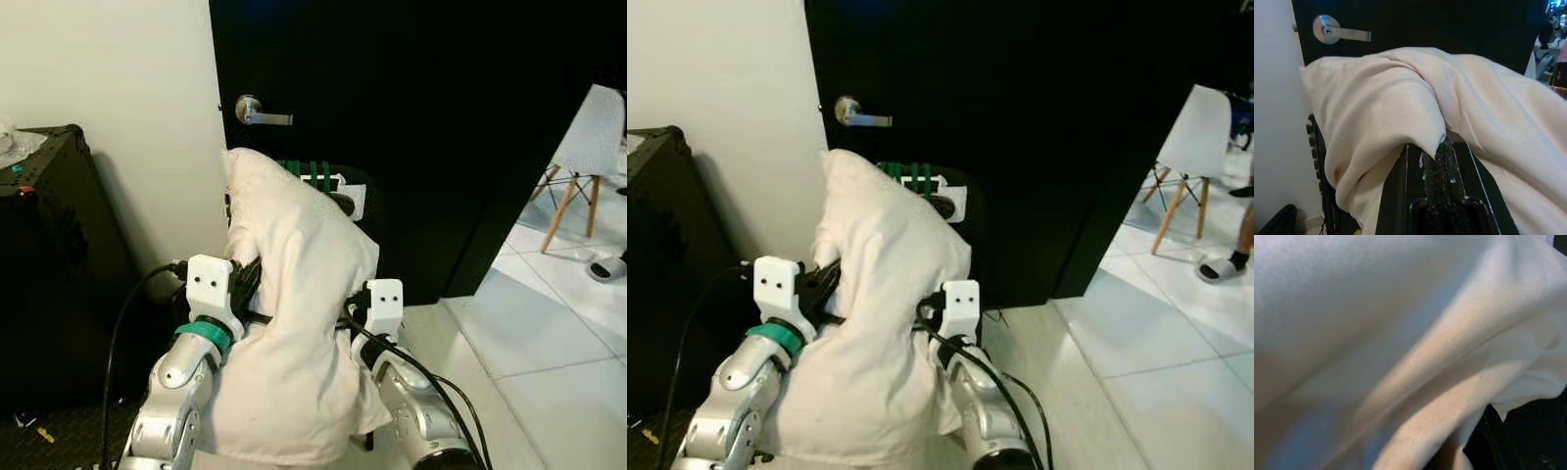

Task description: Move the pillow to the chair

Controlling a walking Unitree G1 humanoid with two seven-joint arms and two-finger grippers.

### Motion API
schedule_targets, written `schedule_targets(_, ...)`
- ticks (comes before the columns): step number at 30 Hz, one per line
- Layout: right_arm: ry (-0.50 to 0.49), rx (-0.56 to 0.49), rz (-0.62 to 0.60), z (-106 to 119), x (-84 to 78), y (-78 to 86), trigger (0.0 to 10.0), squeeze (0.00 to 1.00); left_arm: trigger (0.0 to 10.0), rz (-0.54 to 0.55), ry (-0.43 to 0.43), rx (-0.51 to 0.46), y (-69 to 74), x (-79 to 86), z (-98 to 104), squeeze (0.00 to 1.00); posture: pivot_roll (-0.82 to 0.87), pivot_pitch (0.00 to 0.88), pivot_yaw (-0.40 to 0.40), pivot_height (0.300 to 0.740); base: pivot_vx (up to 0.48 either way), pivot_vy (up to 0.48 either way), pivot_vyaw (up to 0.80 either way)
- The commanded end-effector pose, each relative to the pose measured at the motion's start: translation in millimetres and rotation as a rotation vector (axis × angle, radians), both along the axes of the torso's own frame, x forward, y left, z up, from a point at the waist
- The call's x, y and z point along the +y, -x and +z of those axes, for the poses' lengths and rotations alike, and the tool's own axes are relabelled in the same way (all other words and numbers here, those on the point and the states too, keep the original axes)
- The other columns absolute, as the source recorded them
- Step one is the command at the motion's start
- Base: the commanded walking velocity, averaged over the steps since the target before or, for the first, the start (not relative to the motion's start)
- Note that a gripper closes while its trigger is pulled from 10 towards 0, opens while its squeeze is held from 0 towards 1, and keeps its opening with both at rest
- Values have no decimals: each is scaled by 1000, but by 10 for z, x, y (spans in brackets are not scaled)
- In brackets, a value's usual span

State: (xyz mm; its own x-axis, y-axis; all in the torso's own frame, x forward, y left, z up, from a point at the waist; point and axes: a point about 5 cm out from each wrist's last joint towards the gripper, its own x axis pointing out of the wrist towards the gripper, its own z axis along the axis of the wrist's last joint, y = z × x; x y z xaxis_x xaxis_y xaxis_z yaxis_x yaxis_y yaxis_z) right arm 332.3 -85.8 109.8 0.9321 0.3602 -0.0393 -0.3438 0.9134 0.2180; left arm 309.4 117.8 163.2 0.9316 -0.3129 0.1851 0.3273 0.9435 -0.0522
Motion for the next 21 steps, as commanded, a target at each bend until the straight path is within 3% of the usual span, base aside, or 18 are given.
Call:
schedule_targets(1,-12,-75,57,155,169,-11,10000,0,10000,-68,1,-27,23,-129,63,0,52,18,47,740,0,0,0)
schedule_targets(10,4,-44,53,63,129,-8,10000,0,10000,-93,-17,-11,42,-147,9,0,51,18,45,740,0,0,0)
schedule_targets(13,83,72,35,-252,-6,8,10000,0,10000,-130,-70,86,79,-112,-246,0,48,15,44,740,0,0,0)
schedule_targets(16,111,106,32,-340,-45,23,10000,0,10000,-133,-90,108,93,-94,-315,0,48,15,44,740,0,0,0)
schedule_targets(19,218,276,23,-722,-189,158,10000,0,10000,-157,-155,253,209,-1,-714,0,43,10,36,740,0,0,0)
schedule_targets(20,218,276,23,-722,-189,158,10000,0,10000,-157,-155,253,209,-1,-714,0,43,10,36,740,0,0,0)
schedule_targets(21,248,333,24,-841,-225,225,10000,0,10000,-173,-181,310,270,38,-862,0,40,11,34,740,0,0,0)
